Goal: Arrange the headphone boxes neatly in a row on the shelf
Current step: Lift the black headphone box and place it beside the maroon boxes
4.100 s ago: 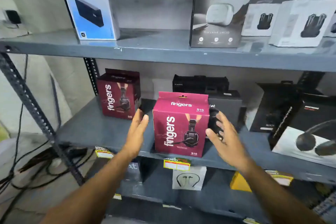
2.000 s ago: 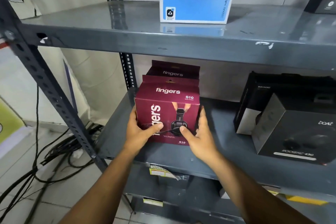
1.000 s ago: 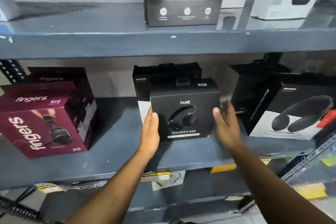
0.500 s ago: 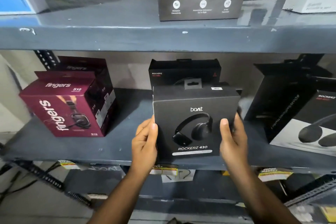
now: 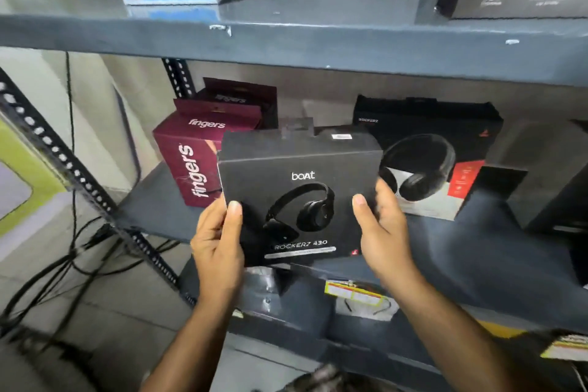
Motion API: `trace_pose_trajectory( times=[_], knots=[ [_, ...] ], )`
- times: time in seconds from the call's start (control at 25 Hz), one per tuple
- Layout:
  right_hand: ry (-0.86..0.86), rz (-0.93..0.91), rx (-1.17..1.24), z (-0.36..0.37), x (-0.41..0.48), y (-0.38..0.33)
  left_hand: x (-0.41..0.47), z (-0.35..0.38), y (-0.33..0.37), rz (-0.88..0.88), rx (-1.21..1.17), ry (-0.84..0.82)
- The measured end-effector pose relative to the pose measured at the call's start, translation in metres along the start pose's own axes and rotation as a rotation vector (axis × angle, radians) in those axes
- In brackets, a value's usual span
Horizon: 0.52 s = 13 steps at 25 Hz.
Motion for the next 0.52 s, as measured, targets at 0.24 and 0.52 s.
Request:
trace_pose_trajectory(
  times=[0.24,0.52],
  knots=[
    [-0.160,0.054,-0.020,0.057,0.030,0.040,0.023,-0.022,-0.019,0.014,0.127,-0.095],
    [-0.166,0.068,-0.048,0.071,0.040,0.055,0.027,-0.030,-0.038,-0.038,0.146,-0.075]
  ],
)
Point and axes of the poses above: each hand's wrist, its own x-axis towards the middle knuckle, its own z-axis out of the palm, y = z × x, the point moved 7 cm from there along x, towards the middle knuckle, and after that the axes turned 12 degrees about -z, right-handed, at the moved point
